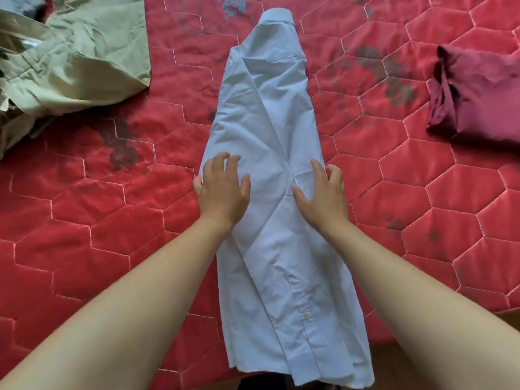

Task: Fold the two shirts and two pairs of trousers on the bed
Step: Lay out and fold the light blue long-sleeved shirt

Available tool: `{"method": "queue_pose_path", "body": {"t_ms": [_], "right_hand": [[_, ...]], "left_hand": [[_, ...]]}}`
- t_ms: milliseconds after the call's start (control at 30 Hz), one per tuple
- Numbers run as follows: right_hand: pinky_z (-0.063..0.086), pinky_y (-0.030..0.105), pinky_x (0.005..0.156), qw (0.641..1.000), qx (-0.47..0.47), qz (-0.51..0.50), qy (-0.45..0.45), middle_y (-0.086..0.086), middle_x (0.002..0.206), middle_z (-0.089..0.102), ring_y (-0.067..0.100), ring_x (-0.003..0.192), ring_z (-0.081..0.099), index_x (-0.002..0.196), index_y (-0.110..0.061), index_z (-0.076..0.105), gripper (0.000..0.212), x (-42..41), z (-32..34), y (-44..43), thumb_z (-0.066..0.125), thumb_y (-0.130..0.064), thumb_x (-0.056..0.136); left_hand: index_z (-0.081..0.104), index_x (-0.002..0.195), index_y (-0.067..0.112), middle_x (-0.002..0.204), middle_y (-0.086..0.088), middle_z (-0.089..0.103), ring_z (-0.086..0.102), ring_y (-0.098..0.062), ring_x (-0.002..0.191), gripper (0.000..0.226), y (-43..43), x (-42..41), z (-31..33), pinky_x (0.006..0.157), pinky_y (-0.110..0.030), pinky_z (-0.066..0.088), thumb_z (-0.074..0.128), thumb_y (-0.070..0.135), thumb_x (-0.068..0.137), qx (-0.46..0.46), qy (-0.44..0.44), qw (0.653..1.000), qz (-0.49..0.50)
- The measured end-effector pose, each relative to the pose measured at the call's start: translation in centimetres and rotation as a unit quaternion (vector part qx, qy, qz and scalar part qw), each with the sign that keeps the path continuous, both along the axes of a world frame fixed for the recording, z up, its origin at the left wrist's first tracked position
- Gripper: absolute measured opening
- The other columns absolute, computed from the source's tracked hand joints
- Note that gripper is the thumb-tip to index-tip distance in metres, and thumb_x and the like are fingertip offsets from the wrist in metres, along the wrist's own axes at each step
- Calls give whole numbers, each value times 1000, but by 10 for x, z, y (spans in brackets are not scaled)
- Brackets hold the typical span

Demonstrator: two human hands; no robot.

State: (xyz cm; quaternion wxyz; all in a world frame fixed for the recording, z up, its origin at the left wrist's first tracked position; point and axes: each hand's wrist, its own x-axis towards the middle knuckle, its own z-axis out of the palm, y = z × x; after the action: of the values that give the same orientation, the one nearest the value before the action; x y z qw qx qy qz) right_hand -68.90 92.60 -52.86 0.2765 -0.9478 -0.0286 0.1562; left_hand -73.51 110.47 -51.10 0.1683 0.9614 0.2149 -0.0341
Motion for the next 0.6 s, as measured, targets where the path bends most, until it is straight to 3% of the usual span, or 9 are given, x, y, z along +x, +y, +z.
{"method": "queue_pose_path", "body": {"t_ms": [133,267,400,500,600], "right_hand": [[27,36,106,999,37,-27,-29,15,134,34,31,125,34,145,-17,27,69,58,-11,23,59,-33,86],[28,32,104,995,85,-47,-24,15,140,36,29,128,37,145,-11,25,66,110,-18,37,56,-29,90],[30,18,86,987,143,-68,0,7,138,48,25,124,45,141,-12,33,56,150,-27,51,54,-23,91],[29,14,74,987,154,-38,-5,6,126,57,26,114,53,136,-13,39,50,175,-31,57,55,-16,89],[29,15,73,988,153,9,-31,9,124,57,27,110,54,135,-11,40,48,217,-28,66,55,-12,89]], "left_hand": [[46,130,23,143,-2,33,30,-25,129,39,33,54,-6,100,-52,30,48,33,92,-1,3,1000,18],[36,137,34,140,-8,31,34,-30,124,47,50,91,-17,97,-53,33,48,35,92,-17,40,997,61],[34,139,36,110,-17,48,51,-36,100,56,61,118,-27,83,-43,43,54,20,89,-118,52,991,41],[41,135,32,101,-14,51,52,-32,98,51,66,132,-34,73,-34,38,55,16,89,-141,31,989,-2],[47,132,27,99,-12,49,50,-33,100,47,77,166,-35,77,-33,37,55,13,88,-119,-28,992,29]]}}
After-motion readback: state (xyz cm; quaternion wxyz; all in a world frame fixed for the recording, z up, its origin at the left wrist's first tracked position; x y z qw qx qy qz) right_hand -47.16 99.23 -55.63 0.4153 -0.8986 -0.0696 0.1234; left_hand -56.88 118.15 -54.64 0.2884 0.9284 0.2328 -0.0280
